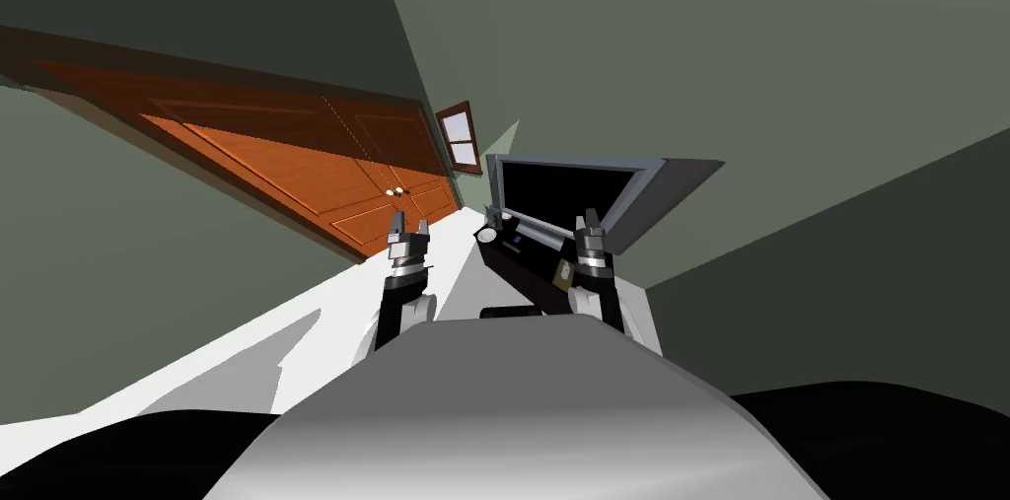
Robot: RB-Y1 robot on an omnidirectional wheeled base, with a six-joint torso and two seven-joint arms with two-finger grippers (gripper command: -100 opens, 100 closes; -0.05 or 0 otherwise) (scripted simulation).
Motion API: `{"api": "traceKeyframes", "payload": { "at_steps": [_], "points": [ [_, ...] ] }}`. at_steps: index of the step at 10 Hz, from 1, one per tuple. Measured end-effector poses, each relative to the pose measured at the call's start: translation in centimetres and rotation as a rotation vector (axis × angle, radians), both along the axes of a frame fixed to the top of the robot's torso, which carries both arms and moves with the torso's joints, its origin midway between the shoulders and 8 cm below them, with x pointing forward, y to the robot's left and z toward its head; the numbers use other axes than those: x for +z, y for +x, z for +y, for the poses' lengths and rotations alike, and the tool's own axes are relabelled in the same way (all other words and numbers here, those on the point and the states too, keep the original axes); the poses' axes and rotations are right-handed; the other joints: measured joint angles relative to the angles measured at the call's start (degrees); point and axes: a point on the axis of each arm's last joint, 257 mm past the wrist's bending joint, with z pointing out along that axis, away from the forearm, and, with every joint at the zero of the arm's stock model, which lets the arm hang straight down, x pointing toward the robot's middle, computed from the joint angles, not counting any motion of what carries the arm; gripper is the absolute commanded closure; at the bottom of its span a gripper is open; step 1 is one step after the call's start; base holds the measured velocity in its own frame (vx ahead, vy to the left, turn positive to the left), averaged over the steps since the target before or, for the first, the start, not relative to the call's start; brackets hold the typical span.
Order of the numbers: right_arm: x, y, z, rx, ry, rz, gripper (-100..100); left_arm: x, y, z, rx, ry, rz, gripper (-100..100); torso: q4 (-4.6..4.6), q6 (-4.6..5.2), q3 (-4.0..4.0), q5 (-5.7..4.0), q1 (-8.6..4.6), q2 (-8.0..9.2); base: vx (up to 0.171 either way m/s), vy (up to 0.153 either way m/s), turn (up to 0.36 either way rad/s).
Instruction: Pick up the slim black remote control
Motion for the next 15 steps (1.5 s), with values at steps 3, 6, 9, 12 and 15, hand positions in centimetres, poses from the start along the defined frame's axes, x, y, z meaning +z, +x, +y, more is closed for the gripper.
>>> {"api": "traceKeyframes", "payload": {
  "at_steps": [3,6,9,12,15],
  "points": [
    [-1.7,0.9,0.3,0.025,-0.095,0.059,-100,0.0,0.0,0.0,0.0,0.0,0.0,0,0.0,-0.01,-0.01,0.07,0.36,-0.02,0.004,0.088,0.059],
    [-4.4,1.7,0.5,0.042,-0.192,0.132,-100,0.0,0.0,0.0,0.0,0.0,0.0,0,-0.02,-0.02,-0.06,0.1,0.47,-0.1,0.036,0.133,0.111],
    [-7.9,2.6,-0.3,0.045,-0.299,0.226,-100,0.0,0.0,0.0,0.0,0.0,0.0,0,-0.02,-0.02,-0.03,0.11,0.51,-0.04,0.024,0.154,0.117],
    [-11.6,3.3,-1.3,0.04,-0.407,0.327,-100,0.0,0.0,0.0,0.0,0.0,0.0,0,-0.03,-0.01,-0.06,0.12,0.53,-0.1,0.046,0.155,0.112],
    [-16.9,3.5,-3.5,0.027,-0.533,0.459,-100,0.0,0.0,0.0,0.0,0.0,0.0,0,-0.06,0.02,-0.15,0.17,0.65,-0.26,0.091,0.177,0.148]
  ]
}}
